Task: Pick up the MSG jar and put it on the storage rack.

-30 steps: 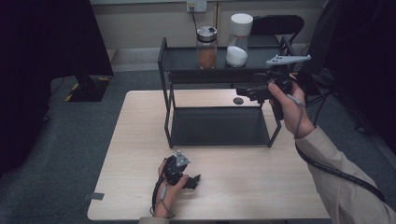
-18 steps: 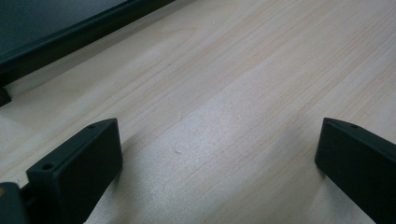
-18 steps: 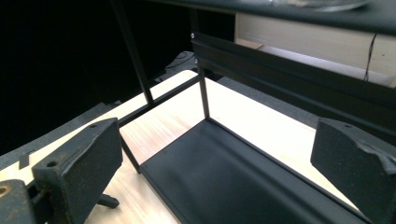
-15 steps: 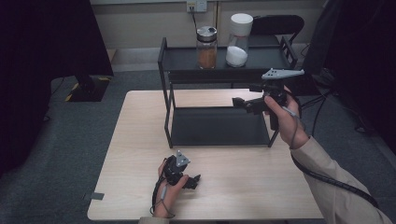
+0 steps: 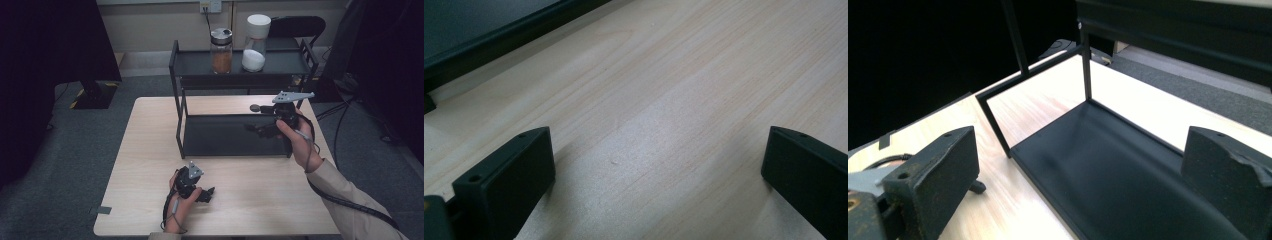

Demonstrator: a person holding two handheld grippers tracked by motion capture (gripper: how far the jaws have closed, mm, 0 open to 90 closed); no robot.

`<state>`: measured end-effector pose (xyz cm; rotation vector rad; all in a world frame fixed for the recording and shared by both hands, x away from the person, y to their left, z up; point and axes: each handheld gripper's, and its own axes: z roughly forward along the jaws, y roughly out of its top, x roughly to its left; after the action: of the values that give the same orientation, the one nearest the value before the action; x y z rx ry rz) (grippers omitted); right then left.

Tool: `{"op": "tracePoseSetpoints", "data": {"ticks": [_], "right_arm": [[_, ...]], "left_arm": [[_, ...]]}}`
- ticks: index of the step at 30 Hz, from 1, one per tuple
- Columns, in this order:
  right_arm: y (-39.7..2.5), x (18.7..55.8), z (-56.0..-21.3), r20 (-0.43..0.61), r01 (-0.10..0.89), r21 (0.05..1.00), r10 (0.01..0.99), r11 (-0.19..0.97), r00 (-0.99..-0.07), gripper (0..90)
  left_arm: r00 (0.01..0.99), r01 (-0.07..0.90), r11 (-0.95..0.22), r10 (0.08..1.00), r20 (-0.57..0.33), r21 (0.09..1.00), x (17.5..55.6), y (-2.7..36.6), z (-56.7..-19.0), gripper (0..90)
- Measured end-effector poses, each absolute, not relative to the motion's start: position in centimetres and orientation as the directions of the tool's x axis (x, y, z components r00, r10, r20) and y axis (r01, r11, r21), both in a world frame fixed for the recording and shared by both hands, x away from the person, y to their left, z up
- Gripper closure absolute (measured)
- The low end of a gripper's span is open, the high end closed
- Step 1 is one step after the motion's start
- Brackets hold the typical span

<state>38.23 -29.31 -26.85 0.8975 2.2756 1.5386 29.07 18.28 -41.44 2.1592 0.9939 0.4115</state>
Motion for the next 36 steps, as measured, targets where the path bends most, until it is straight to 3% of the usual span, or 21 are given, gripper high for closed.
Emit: {"op": "tracePoseSetpoints", "data": {"ticks": [36], "right_arm": [[-30.3, 37.6, -33.5, 0.17, 0.391, 0.885, 0.604, 0.254, -0.778, 0.8]], "left_arm": [[0.653, 0.53, -0.45, 0.757, -0.008, 0.719, 29.1, 18.3, -41.4, 0.0]]}}
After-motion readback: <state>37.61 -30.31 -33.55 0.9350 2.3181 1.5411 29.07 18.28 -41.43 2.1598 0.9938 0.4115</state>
